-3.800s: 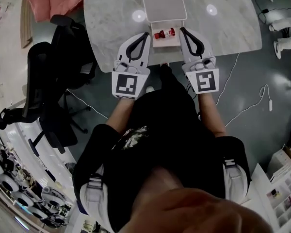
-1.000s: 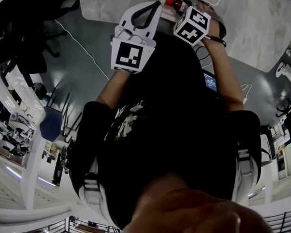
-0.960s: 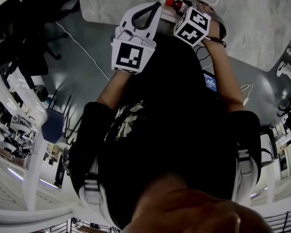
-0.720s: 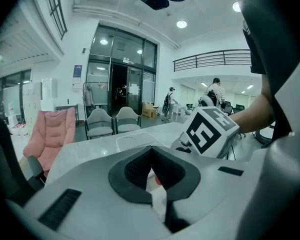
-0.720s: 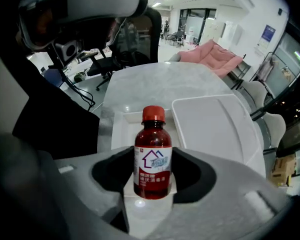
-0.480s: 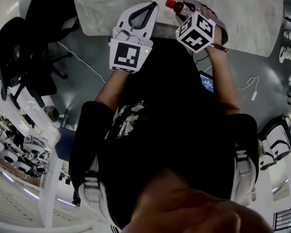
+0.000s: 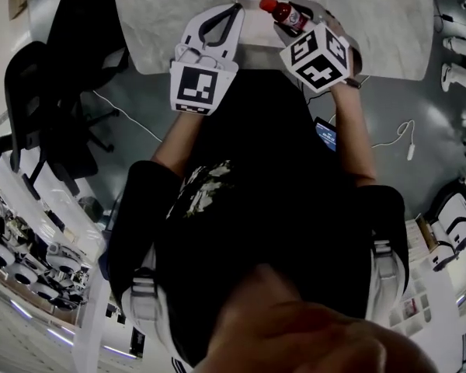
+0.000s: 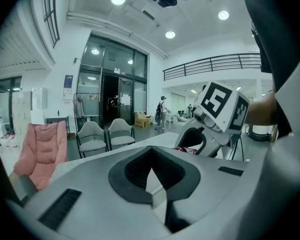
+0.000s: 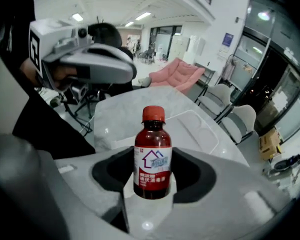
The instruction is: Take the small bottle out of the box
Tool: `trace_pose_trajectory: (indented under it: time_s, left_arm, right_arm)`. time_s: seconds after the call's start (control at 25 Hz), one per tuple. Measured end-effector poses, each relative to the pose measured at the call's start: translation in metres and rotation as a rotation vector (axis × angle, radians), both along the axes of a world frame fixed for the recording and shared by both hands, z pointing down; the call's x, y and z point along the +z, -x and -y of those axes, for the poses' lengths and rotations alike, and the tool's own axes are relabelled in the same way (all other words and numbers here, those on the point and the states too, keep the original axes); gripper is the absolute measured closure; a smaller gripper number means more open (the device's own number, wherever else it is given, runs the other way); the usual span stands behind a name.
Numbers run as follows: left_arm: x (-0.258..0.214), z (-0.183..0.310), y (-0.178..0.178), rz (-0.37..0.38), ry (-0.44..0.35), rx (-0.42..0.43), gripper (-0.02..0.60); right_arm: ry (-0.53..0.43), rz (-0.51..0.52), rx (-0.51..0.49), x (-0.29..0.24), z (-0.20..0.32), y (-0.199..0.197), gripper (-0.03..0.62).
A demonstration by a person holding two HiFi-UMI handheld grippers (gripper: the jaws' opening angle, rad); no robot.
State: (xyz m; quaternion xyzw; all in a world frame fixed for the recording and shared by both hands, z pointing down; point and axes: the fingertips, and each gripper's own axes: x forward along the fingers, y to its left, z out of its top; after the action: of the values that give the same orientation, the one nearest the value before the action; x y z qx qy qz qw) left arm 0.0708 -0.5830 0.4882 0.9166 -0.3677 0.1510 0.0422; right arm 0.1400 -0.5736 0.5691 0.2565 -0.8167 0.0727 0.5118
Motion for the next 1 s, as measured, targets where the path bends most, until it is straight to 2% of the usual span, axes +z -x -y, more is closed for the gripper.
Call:
trace_pose_trajectory:
  time_s: [0.12,0.28,0.4,0.48,0.68,1.0]
  left_arm:
    - [-0.018,0.005,0.002,-0.007,-0.041,-0.004,0.569]
    - [-0.053,0.019,0.000,-0.023,-0.126,0.004,0.569]
    - [-0.084,0.025,0.005,-0.080,-0.125,-0.057,0.569]
    - [-0.103,0.030,0.008,-0.092,-0.157,-0.069,0.569]
    - [-0.141,0.033,0.013,-0.133,-0.232,-0.076,0.569]
    - [-0.171,0.020,0.024,-0.189,-0.298,-0.068,0.569]
  right_arm:
    - [-0.071,0.117,0.084,-0.037,0.012,0.000,0.376]
    - [-0.237,0.318,0.185,-0.095,0.038,0.001,0.376]
    - [-0.379,0.450,0.251,-0.143,0.047,-0.001,0.376]
    - [-0.452,0.536,0.286,-0.171,0.049,-0.004,0.376]
    - [-0.557,0.760,0.368,-0.223,0.044,-0.011,0.376]
    - [-0.656,0.880,0.379,-0.267,0.027,-0.004,0.376]
